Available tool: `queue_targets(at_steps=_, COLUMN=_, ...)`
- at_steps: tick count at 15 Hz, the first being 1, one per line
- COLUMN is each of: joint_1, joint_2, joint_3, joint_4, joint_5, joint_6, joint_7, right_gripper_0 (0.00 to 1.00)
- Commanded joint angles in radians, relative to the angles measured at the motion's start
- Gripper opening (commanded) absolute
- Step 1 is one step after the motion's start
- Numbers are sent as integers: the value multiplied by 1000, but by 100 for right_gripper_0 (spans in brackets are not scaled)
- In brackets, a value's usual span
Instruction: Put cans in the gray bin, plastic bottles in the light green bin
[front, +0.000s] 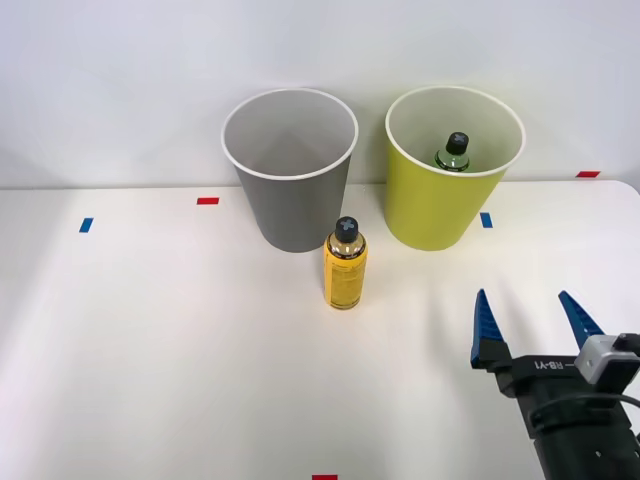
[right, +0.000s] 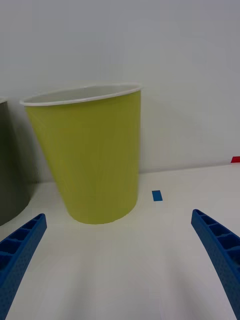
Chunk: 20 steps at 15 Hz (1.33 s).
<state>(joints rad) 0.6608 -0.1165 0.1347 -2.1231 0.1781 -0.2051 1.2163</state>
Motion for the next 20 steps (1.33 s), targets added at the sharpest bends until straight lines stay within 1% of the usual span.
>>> queue_targets(at_steps=1, joint_1=0, joint_2=35, joint_3=0, joint_4=58, joint_5=21, joint_6=-73, joint_7=-11, right_gripper_0=100)
queue_targets(at_steps=2, joint_1=0, joint_2=55, joint_3=-4, joint_4=89, joint_5=37, joint_6=-117, joint_7=-14, right_gripper_0=100)
queue_targets(at_steps=4, joint_1=0, joint_2=84, joint_3=-24, joint_4=150, joint_5=103, joint_6=-214, joint_7=-18, right_gripper_0=100)
queue_targets(at_steps=5, joint_1=2, joint_2=100, joint_3=-33, joint_4=184, joint_5=115, joint_6=-261, joint_7=-14, right_gripper_0=100)
queue_targets(at_steps=8, joint_1=5, joint_2=115, joint_3=-46, joint_4=293, joint_5=116, joint_6=-412, joint_7=9, right_gripper_0=100)
queue_targets(at_steps=13, joint_1=118, joint_2=129, joint_3=-27, joint_4=308, joint_5=57, joint_6=-442, joint_7=298, right_gripper_0=100)
queue_targets(at_steps=15, joint_1=143, joint_2=127, joint_3=-17, joint_4=330, joint_5=50, joint_6=-442, joint_7=362, right_gripper_0=100)
queue_targets(at_steps=17, joint_1=157, joint_2=121, joint_3=-13, joint_4=362, joint_5=50, joint_6=-442, joint_7=371, right_gripper_0=100)
queue_targets(at_steps=19, joint_1=166, joint_2=75, joint_3=8, joint_4=391, joint_5=50, joint_6=-442, joint_7=365, right_gripper_0=100)
queue_targets(at_steps=20, joint_1=175, joint_2=55, joint_3=26, joint_4=391, joint_5=32, joint_6=-442, joint_7=361, right_gripper_0=100)
